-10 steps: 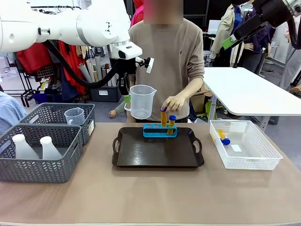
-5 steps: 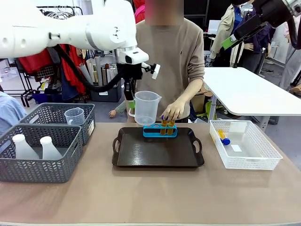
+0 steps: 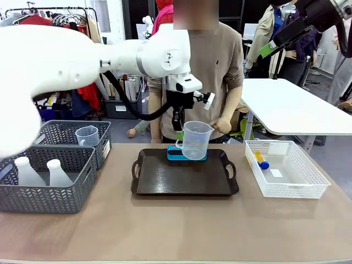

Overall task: Prepare the laboratory tools.
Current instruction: Pick up one Large Measuring Cup and place it on the Handle tray.

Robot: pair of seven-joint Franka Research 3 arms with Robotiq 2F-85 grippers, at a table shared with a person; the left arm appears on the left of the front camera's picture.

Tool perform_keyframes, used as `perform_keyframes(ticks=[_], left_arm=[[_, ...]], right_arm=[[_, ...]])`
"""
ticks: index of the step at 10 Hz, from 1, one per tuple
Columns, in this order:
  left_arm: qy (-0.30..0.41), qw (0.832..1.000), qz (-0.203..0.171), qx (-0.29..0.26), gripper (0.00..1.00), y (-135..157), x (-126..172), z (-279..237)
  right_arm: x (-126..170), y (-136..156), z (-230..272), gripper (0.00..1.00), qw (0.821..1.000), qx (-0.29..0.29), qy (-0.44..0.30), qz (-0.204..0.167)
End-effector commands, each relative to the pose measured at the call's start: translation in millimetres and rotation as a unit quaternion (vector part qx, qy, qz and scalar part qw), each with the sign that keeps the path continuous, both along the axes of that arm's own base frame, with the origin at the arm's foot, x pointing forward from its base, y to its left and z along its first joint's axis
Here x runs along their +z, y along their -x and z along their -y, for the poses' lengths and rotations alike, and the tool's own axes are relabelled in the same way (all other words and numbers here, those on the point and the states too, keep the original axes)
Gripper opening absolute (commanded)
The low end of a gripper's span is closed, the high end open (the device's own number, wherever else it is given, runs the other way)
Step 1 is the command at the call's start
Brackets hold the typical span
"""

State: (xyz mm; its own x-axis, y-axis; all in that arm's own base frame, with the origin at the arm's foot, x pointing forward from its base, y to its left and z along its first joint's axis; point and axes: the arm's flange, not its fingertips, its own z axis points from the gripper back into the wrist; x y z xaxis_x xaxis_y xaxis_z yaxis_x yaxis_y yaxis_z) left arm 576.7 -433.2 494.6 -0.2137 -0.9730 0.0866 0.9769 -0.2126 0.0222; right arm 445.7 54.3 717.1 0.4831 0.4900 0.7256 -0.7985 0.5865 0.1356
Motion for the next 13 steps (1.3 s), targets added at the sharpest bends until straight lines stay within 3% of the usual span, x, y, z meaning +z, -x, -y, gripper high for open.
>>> perform_keyframes(ticks=[1,3,4,6,7,8,10,13], left_arm=[[0.008,0.999,0.033,0.020,0.00,-35.3,-10.1,30.1],[0.015,0.999,0.021,0.035,0.00,-56.0,-35.3,53.3],[0.005,0.999,0.039,0.027,0.00,-60.4,-45.8,61.6],[0.012,0.999,0.029,0.018,0.00,-64.2,-71.6,72.7],[0.037,0.999,0.027,-0.009,0.00,-61.0,-71.3,69.0],[0.019,0.999,0.026,0.018,0.00,-40.8,-81.6,54.8],[0.024,0.999,0.026,0.010,0.00,-42.7,-89.0,59.1],[0.031,0.999,0.038,0.020,0.00,-15.4,-119.9,37.9]], right_arm=[[1.0,0.3,-1.3,1.00,1.000,0.003,-0.004,0.003],[1.0,0.3,-1.3,1.00,1.000,0.003,-0.004,0.003],[1.0,0.3,-1.3,1.00,1.000,0.003,-0.004,0.003],[1.0,0.3,-1.3,1.00,1.000,0.003,-0.004,0.003],[1.0,0.3,-1.3,1.00,1.000,0.003,-0.004,0.003],[1.0,0.3,-1.3,1.00,1.000,0.003,-0.004,0.003],[1.0,0.3,-1.3,1.00,1.000,0.003,-0.004,0.003],[1.0,0.3,-1.3,1.00,1.000,0.003,-0.004,0.003]])
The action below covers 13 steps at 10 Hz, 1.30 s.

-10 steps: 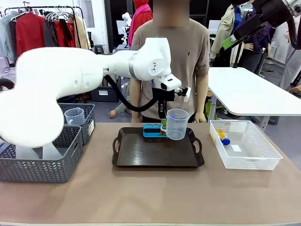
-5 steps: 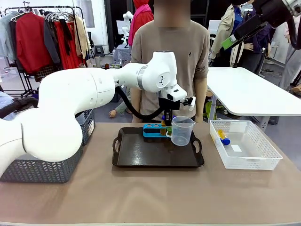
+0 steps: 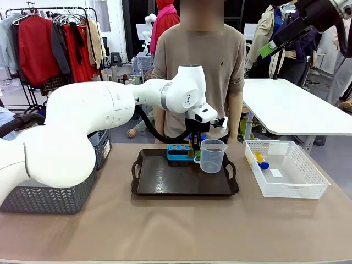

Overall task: Prepare the laboratory tools.
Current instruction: Pick up one Large Measuring Cup and place it on the Handle tray.

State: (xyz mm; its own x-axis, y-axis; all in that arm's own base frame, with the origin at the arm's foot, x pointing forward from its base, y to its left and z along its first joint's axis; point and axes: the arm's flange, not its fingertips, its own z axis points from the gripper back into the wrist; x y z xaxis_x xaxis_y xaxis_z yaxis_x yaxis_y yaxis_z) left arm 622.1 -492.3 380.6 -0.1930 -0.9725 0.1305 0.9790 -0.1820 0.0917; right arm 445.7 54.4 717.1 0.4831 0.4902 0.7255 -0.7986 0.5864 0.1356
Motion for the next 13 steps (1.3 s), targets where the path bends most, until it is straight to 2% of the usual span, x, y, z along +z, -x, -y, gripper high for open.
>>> perform_keyframes(ticks=[1,2,6,7,10,13], left_arm=[[0.000,1.000,0.013,0.009,0.00,37.3,-8.2,-24.9],[-0.005,1.000,0.015,0.011,0.06,40.4,-8.4,-29.5],[-0.003,0.999,0.025,0.029,0.84,50.7,10.5,-41.3],[-0.002,0.999,0.032,0.030,1.00,52.5,18.9,-43.4],[0.003,0.999,0.043,0.032,1.00,62.7,39.0,-51.1],[0.003,0.998,0.043,0.038,1.00,69.0,46.6,-54.4]], right_arm=[[1.0,0.3,-1.2,1.00,1.000,0.003,-0.005,0.003],[1.0,0.3,-1.2,1.00,1.000,0.003,-0.005,0.003],[1.0,0.3,-1.2,1.00,1.000,0.003,-0.005,0.003],[1.0,0.3,-1.2,1.00,1.000,0.003,-0.005,0.003],[1.0,0.3,-1.2,1.00,1.000,0.003,-0.005,0.003],[1.0,0.3,-1.2,1.00,1.000,0.003,-0.005,0.003]])
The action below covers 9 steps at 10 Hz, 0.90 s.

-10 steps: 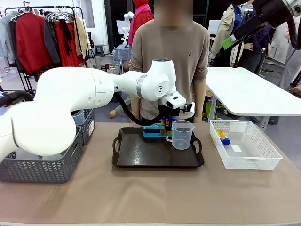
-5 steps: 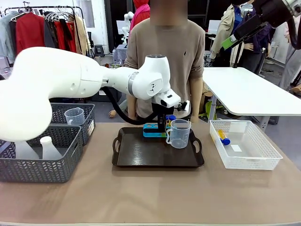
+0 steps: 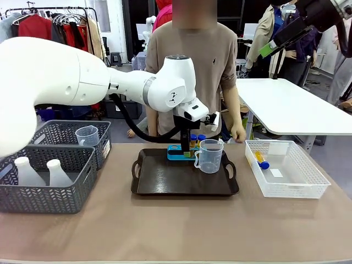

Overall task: Prepare the laboratory tools.
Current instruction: Pick up one Large Measuring Cup and place it on the Handle tray, then pick up one Small flask and place it on the Handle tray.

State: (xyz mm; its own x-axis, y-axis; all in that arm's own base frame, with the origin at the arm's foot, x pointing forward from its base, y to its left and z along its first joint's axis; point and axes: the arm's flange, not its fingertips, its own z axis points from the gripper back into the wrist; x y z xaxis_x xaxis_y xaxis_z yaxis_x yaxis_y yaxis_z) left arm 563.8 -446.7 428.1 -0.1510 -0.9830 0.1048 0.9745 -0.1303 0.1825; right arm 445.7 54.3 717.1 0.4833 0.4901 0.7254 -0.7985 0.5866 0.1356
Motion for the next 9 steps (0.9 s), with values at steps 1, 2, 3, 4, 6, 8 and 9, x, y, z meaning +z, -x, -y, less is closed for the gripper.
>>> perform_keyframes(ticks=[1,2,3,4,6,8,9], left_arm=[[0.013,1.000,-0.010,0.014,1.00,10.5,1.4,-9.1],[0.017,1.000,-0.006,0.007,1.00,11.3,2.9,-7.4],[0.001,1.000,-0.002,0.002,1.00,2.1,0.5,-1.3],[0.001,1.000,-0.002,0.002,1.00,2.1,0.5,-1.3],[0.001,1.000,-0.002,0.002,1.00,2.1,0.5,-1.3],[0.003,1.000,-0.010,0.010,1.00,20.4,26.9,-17.7],[0.003,0.999,0.004,0.040,1.00,34.8,51.2,-37.2]], right_arm=[[1.0,0.3,-1.3,1.00,1.000,0.003,-0.005,0.003],[1.0,0.3,-1.3,1.00,1.000,0.003,-0.005,0.003],[1.0,0.3,-1.3,1.00,1.000,0.003,-0.005,0.003],[1.0,0.3,-1.3,1.00,1.000,0.003,-0.005,0.003],[1.0,0.3,-1.3,1.00,1.000,0.003,-0.005,0.003],[1.0,0.3,-1.3,1.00,1.000,0.003,-0.005,0.003],[1.0,0.3,-1.3,1.00,1.000,0.003,-0.005,0.003]])
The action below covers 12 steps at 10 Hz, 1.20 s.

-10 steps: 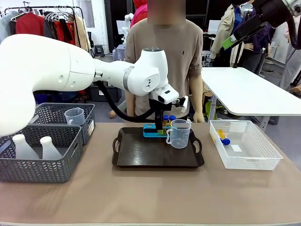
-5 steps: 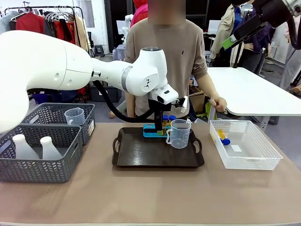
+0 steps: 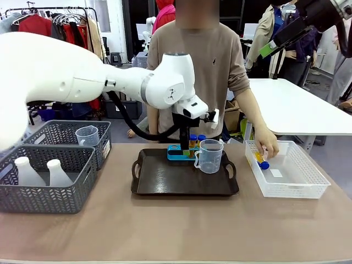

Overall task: Prepare the laboratory tools.
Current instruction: Pick up one Small flask and place it on the Handle tray.

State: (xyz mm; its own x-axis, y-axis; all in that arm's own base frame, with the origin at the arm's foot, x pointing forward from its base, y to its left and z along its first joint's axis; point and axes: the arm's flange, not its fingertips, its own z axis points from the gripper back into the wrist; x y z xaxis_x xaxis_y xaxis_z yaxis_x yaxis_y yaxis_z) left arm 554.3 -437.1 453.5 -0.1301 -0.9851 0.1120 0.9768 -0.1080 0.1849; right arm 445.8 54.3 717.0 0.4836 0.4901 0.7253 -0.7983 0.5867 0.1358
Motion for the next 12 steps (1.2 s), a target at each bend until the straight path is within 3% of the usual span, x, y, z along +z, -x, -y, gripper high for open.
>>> perform_keyframes(ticks=[1,5,7,8,10,11,12], left_arm=[[0.014,0.998,0.003,0.056,1.00,37.1,45.4,-46.4],[0.062,0.966,0.051,0.246,1.00,100.7,104.3,-129.2],[0.084,0.923,0.090,0.364,1.00,124.1,128.1,-183.6],[0.093,0.903,0.087,0.409,1.00,127.7,138.8,-215.2],[0.090,0.883,0.076,0.454,1.00,127.9,153.9,-257.1],[0.084,0.886,0.082,0.448,1.00,118.8,154.7,-265.8],[0.074,0.899,0.084,0.423,1.00,104.9,151.8,-250.5]], right_arm=[[1.1,0.4,-1.4,1.00,1.000,0.003,-0.005,0.003],[1.1,0.4,-1.4,1.00,1.000,0.003,-0.005,0.003],[1.1,0.4,-1.4,1.00,1.000,0.003,-0.005,0.003],[1.1,0.4,-1.4,1.00,1.000,0.003,-0.005,0.003],[1.1,0.4,-1.4,1.00,1.000,0.003,-0.005,0.003],[1.1,0.4,-1.4,1.00,1.000,0.003,-0.005,0.003],[1.1,0.4,-1.4,1.00,1.000,0.003,-0.005,0.003]])
